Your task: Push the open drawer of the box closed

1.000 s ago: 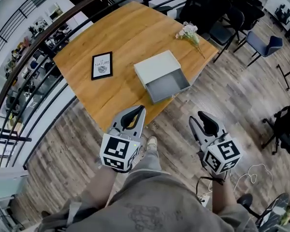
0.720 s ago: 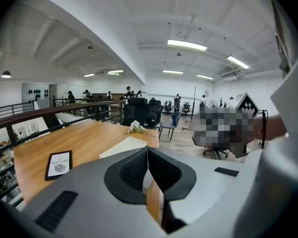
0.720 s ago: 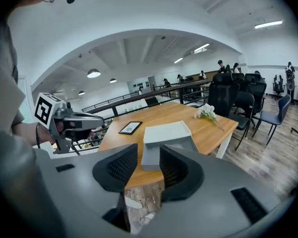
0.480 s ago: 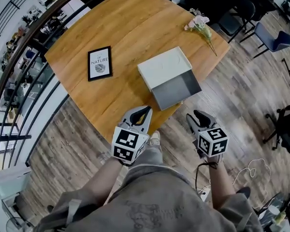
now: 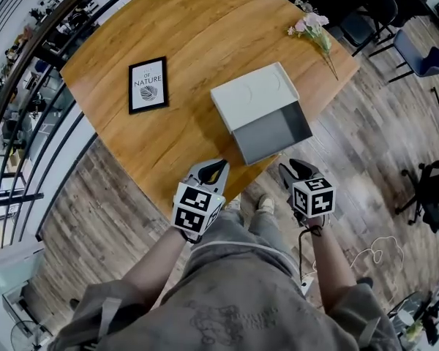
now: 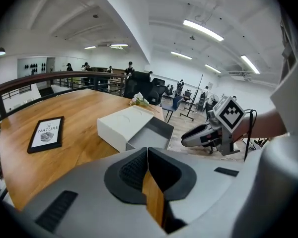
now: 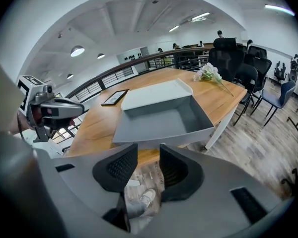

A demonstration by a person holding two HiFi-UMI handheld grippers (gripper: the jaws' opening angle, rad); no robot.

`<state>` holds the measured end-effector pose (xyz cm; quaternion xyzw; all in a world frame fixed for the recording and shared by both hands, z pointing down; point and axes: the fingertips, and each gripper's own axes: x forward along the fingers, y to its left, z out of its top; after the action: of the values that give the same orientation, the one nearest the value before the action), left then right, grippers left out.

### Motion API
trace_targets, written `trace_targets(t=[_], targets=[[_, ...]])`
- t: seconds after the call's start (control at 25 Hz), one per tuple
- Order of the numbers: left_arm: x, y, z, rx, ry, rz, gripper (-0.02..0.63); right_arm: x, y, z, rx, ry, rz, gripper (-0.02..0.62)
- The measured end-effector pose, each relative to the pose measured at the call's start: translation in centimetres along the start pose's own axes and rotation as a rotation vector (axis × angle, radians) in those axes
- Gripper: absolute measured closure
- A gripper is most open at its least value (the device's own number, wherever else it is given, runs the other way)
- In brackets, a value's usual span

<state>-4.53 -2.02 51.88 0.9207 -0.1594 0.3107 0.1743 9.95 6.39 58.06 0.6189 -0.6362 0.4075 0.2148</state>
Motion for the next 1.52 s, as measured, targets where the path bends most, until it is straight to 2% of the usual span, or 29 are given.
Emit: trace_targets(t=[0.16, 0.44, 0.76, 0.84, 0.96, 1.2, 1.4, 1.52], targets=[[0.6, 0.5, -1.4, -0.038, 0.031, 0.025, 0.586, 1.7, -0.9, -0.9, 0.0, 0.042, 0.012, 0.442], [1.8, 1.3, -3.0, -0.138, 0.07, 0.125, 0.586, 4.3, -1.9, -1.5, -0.051, 0.123, 0.074, 0.442], [3.0, 1.4, -4.3, -0.297, 0.098, 0.243, 0.586, 6.9, -2.9, -2.1, -0.11, 0.23, 0.15, 0.446], [3.1, 1.5, -4.5, -0.331, 0.101, 0.273, 0.586, 7.3, -3.1, -2.1, -0.113, 0.257, 0.175, 0.476], [3.0, 1.8, -4.8, -0.375, 0.097, 0.319, 0.586, 7.3, -3.2, -2.1, -0.114, 0.295, 0.226, 0.482], [2.8, 2.2, -5.3, -0.441, 0.101, 0.396, 0.586, 7.4, -2.7, -2.4, -0.138, 0.379, 0.321, 0.493], [2.2, 2.5, -5.4, -0.472, 0.088, 0.444, 0.586, 7.4, -2.7, -2.4, -0.15, 0.407, 0.33, 0.508], [1.8, 2.5, -5.5, -0.478, 0.086, 0.456, 0.586, 7.4, -2.8, -1.7, -0.182, 0.391, 0.315, 0.509]])
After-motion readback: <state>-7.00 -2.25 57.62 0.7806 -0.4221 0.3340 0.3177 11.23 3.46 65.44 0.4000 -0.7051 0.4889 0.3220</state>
